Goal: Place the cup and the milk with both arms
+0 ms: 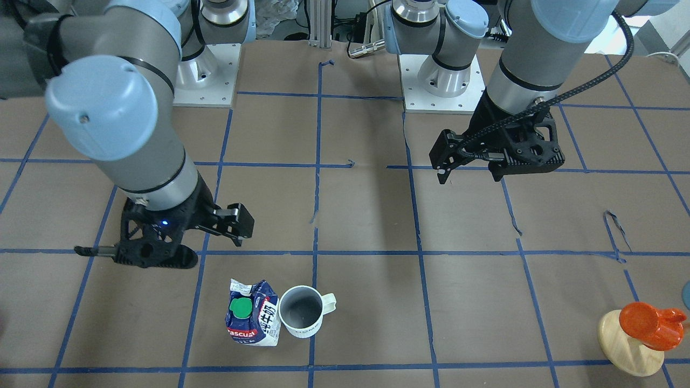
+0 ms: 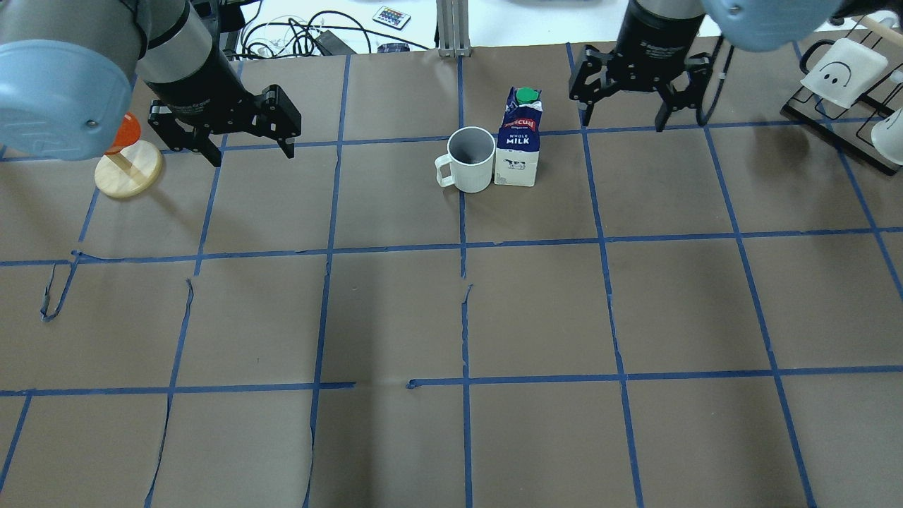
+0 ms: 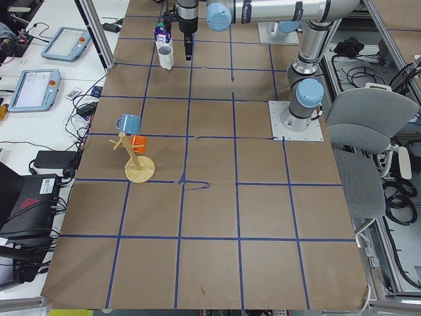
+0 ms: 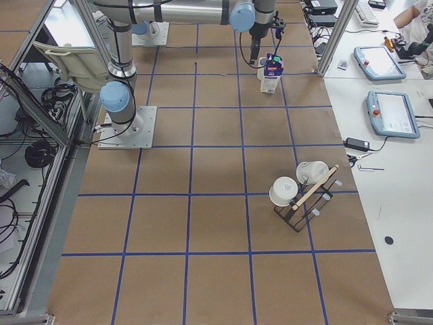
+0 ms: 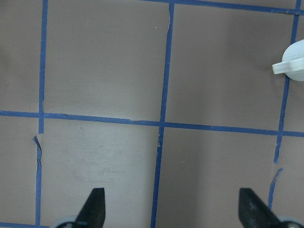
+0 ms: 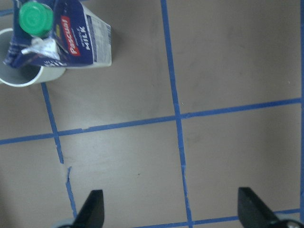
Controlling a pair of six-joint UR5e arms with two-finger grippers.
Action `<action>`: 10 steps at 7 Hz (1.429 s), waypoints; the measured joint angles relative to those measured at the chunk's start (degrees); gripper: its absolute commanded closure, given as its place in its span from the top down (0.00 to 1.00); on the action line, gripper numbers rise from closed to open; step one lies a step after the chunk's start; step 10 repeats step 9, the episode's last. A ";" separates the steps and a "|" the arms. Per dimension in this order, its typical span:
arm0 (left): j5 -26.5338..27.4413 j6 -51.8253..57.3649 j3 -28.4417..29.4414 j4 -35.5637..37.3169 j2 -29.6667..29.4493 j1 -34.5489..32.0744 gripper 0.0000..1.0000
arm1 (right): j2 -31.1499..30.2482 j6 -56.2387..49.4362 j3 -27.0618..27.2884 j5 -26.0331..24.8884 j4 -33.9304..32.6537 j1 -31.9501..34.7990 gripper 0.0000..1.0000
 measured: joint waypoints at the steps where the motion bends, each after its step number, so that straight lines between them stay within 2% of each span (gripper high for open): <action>1: -0.01 0.00 0.00 -0.01 0.03 0.00 1.00 | -3.21 -0.52 2.02 -1.70 0.66 -0.87 1.00; 3: 0.00 0.00 0.00 -0.03 0.05 0.00 1.00 | -5.27 -0.70 4.26 -4.12 1.35 -0.76 1.00; 6: 0.07 -0.02 0.00 -0.05 0.06 0.00 1.00 | -6.94 -0.78 5.05 -4.27 1.14 0.09 1.00; 10: 0.25 -0.06 0.00 -0.01 0.14 0.00 1.00 | -7.49 -1.48 5.20 -0.96 1.40 0.17 1.00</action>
